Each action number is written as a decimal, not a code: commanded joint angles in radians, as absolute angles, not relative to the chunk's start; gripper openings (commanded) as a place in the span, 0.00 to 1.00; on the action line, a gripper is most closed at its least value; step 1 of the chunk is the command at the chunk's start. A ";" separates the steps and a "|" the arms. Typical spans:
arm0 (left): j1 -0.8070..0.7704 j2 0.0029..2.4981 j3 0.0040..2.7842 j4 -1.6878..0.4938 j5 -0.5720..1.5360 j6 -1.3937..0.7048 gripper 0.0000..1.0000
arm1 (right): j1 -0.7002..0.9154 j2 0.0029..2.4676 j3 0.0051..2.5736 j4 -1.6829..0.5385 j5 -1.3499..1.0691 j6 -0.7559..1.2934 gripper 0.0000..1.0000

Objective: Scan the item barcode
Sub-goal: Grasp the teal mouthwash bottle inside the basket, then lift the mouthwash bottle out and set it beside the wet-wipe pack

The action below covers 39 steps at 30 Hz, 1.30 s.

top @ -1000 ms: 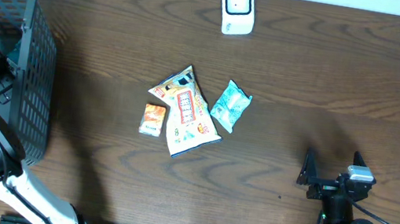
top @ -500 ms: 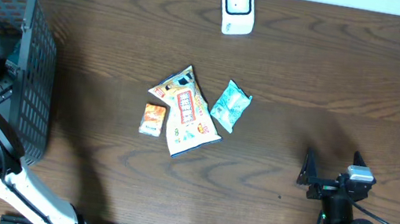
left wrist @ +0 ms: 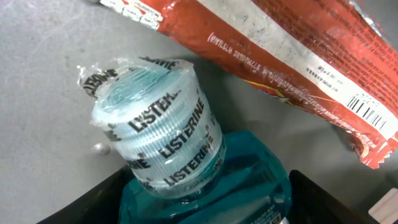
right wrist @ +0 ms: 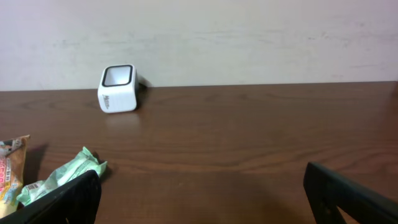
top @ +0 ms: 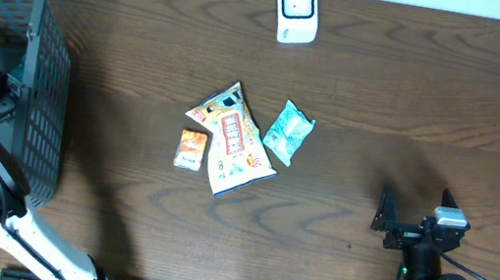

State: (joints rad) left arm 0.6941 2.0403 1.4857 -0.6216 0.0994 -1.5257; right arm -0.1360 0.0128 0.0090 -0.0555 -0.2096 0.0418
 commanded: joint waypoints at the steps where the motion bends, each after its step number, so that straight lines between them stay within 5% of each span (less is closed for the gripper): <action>1: 0.717 2.048 1.478 -0.621 0.146 -1.465 0.51 | -0.131 0.007 0.006 -0.056 -0.208 0.052 0.99; 39: 0.749 1.287 1.478 -0.626 0.220 -1.317 0.49 | -0.131 0.007 0.006 -0.057 -0.208 0.052 0.99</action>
State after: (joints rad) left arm 0.7517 1.3533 1.4662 -0.6403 0.1726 -1.3460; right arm -0.1360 0.0128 0.0090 -0.0555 -0.2096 0.0418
